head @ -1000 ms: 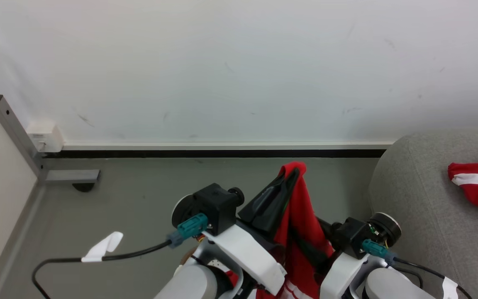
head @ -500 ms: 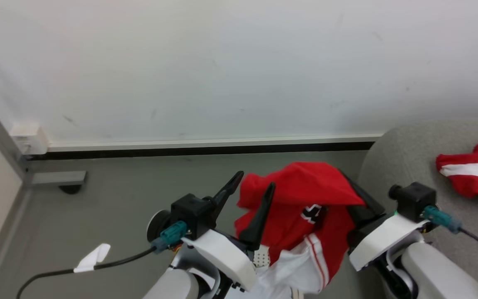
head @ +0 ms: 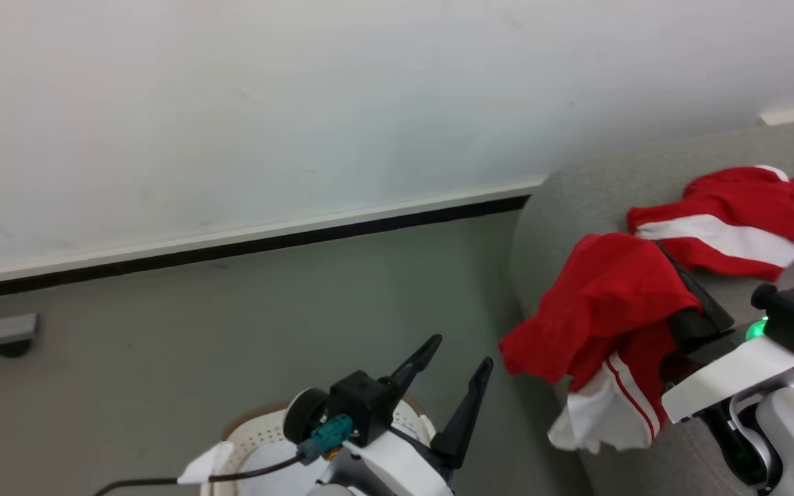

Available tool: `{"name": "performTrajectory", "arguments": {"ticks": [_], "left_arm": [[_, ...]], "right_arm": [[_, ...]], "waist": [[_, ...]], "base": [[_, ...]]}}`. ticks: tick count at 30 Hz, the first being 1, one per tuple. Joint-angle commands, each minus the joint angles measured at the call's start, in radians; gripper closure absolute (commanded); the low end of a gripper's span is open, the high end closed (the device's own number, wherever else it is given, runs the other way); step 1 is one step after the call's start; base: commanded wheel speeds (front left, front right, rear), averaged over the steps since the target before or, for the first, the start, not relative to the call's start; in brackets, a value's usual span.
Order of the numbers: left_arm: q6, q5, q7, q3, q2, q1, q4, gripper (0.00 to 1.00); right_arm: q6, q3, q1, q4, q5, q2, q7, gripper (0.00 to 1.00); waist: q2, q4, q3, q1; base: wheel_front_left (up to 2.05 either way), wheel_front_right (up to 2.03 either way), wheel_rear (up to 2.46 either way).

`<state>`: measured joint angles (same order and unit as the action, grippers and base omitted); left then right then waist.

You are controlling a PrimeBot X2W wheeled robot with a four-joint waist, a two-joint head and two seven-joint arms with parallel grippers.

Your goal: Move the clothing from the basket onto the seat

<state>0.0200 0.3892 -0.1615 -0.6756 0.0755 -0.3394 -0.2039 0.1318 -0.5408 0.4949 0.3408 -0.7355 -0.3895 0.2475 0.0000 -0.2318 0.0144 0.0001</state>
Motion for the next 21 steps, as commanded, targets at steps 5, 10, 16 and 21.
{"name": "performTrajectory", "arguments": {"ticks": [5, 10, 16, 21], "left_arm": [[-0.007, -0.016, -0.018, -0.022, -0.005, -0.029, -0.021, 0.00], [-0.013, -0.034, -0.004, -0.032, 0.000, -0.082, -0.019, 0.00], [-0.034, -0.069, 0.030, -0.034, 0.027, -0.193, 0.000, 0.00], [-0.046, -0.101, 0.056, -0.016, 0.057, -0.302, 0.021, 0.00]], "right_arm": [[-0.002, 0.057, -0.047, -0.052, 0.014, -0.010, -0.014, 1.00], [-0.002, 0.153, -0.048, -0.076, 0.032, 0.017, -0.030, 1.00], [-0.002, 0.284, 0.091, -0.077, 0.102, 0.078, -0.067, 1.00], [-0.002, 0.462, 0.327, -0.029, 0.186, 0.125, -0.098, 1.00]], "waist": [[0.0000, -0.086, 0.061, -0.0001], [0.0000, -0.108, 0.145, -0.0001], [0.0000, -0.087, 0.318, -0.0001], [0.0000, -0.055, 0.474, -0.0001]], "base": [[0.00, 0.00, 0.00], [0.00, 0.00, 0.00], [0.00, 0.00, 0.00], [0.00, 0.00, 0.00]]}}
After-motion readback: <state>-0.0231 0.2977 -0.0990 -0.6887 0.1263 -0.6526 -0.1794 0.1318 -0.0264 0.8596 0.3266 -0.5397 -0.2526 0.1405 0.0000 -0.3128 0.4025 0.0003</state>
